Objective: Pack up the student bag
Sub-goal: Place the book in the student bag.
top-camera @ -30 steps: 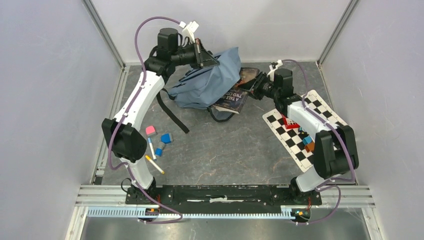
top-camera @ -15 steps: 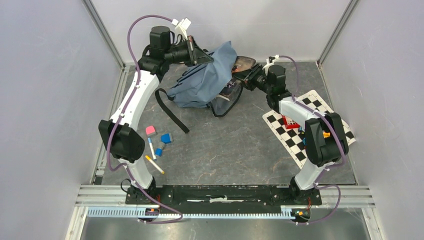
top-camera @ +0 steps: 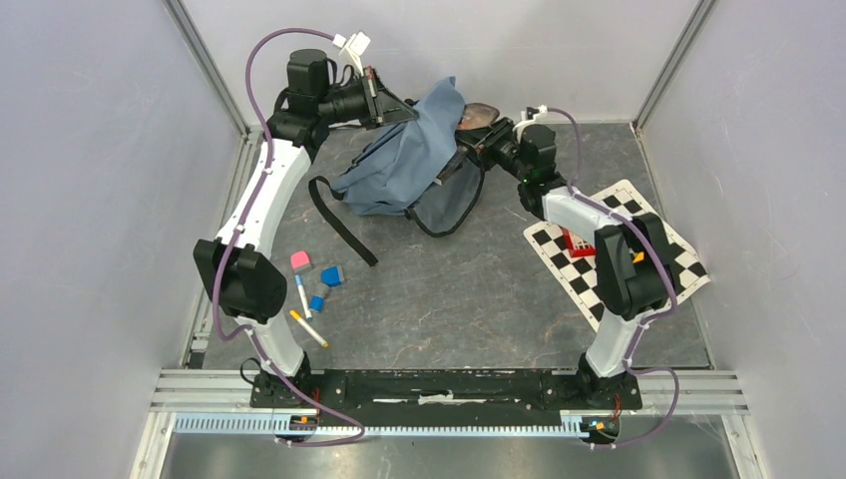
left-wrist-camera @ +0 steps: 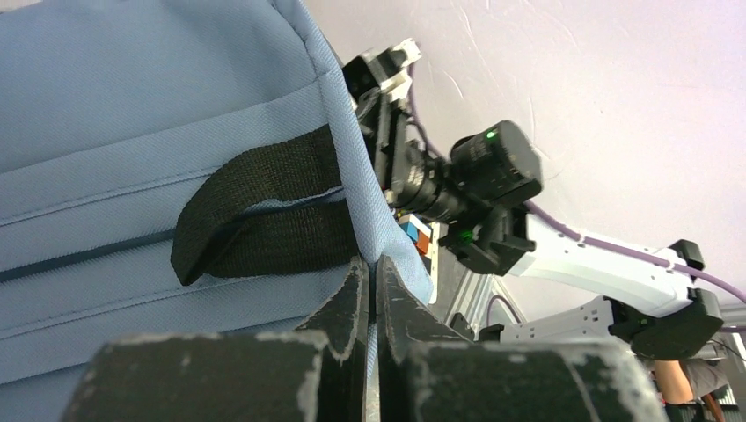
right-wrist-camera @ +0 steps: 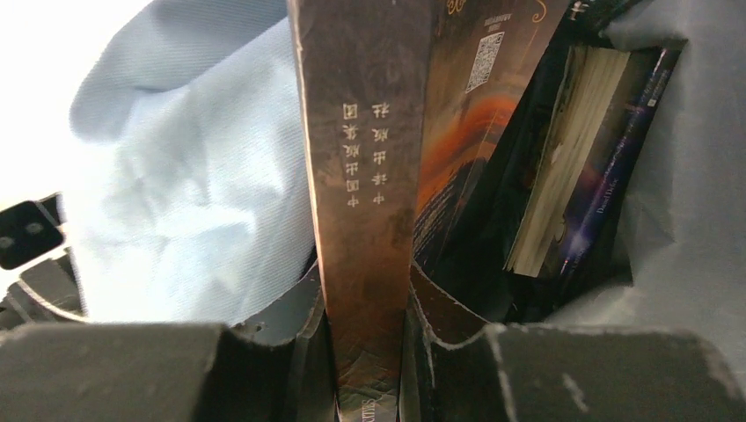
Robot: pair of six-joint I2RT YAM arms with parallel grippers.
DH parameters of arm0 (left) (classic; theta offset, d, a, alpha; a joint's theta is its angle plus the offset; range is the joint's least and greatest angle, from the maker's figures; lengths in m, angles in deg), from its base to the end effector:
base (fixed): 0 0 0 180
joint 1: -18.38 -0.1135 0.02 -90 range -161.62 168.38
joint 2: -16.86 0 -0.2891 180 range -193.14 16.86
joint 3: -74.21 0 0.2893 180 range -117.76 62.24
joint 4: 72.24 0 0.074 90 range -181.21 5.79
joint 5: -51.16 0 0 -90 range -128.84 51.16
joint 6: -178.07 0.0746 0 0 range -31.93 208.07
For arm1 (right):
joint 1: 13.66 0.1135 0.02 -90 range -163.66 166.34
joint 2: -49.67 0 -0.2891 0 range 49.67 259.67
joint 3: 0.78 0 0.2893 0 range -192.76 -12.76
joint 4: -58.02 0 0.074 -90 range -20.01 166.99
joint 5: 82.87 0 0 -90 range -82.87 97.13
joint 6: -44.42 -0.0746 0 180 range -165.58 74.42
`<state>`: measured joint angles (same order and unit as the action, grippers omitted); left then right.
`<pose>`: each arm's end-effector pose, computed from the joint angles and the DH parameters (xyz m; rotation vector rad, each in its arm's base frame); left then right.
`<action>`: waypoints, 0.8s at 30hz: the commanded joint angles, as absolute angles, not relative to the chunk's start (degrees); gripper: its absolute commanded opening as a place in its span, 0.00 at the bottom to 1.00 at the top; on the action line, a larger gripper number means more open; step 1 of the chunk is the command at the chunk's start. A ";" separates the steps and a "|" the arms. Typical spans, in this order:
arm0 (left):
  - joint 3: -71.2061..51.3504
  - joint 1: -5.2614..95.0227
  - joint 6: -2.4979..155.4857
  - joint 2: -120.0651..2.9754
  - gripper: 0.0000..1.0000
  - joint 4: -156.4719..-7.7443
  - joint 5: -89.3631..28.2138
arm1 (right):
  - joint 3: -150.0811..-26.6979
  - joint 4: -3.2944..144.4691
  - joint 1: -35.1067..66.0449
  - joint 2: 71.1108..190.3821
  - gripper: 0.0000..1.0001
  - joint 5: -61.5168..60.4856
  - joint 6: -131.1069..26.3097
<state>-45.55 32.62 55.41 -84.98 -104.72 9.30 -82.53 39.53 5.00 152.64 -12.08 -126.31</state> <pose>0.4461 -0.1705 0.4543 0.3331 1.9188 -1.3209 0.4648 0.1829 0.2836 0.6981 1.7393 1.5478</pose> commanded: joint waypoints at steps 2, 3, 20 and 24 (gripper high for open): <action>-47.49 32.97 47.85 -83.29 0.02 -94.25 16.30 | -87.73 26.22 7.80 156.50 0.00 -9.71 -127.97; -47.61 32.97 47.32 -83.50 0.02 -93.57 16.44 | -88.78 25.54 8.19 157.75 0.00 -9.66 -127.98; -50.12 31.53 46.06 -86.10 0.02 -91.41 16.46 | -105.98 44.16 9.70 173.62 0.00 -24.82 -123.19; -50.41 30.86 46.15 -86.78 0.02 -91.41 16.62 | -102.70 44.74 9.65 172.08 0.00 -31.03 -120.98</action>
